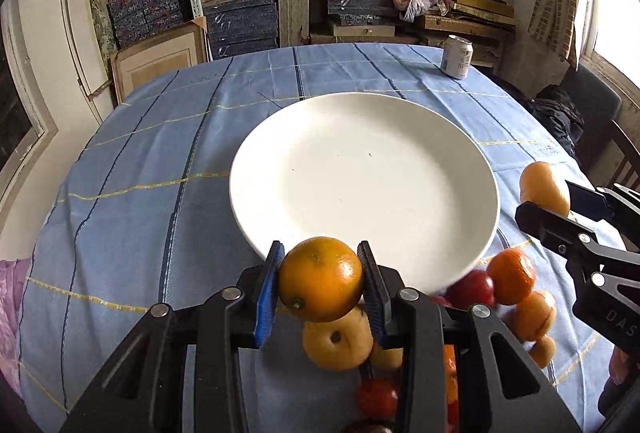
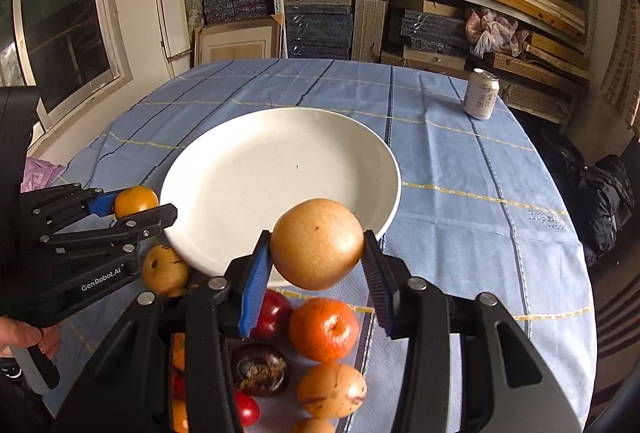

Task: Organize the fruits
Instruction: 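Carry both fruits onto the white plate and open both tools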

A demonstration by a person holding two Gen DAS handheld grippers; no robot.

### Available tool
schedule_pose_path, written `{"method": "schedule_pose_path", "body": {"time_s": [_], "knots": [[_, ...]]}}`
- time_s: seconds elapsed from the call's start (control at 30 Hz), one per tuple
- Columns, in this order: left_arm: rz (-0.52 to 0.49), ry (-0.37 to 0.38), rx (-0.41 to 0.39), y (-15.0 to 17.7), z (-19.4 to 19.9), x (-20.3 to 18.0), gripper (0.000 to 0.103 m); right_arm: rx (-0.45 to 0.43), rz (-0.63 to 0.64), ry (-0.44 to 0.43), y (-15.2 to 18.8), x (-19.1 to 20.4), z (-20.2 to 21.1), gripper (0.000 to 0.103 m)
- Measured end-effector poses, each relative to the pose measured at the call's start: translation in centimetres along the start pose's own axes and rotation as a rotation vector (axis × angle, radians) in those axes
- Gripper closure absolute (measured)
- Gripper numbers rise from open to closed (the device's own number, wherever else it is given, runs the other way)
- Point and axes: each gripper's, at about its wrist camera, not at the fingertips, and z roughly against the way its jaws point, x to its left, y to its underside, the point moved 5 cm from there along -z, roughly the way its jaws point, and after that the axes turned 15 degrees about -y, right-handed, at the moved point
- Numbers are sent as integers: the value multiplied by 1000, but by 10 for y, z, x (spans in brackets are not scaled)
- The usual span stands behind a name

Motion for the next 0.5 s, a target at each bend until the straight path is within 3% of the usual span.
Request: {"method": "schedule_pose_path", "body": {"time_s": [0.27, 0.5], "knots": [[-25, 2, 40, -16, -42, -8, 65, 81, -4, -14, -9, -22, -58, 59], [-69, -15, 55, -14, -58, -20, 65, 116, 9, -2, -5, -29, -73, 59]]}}
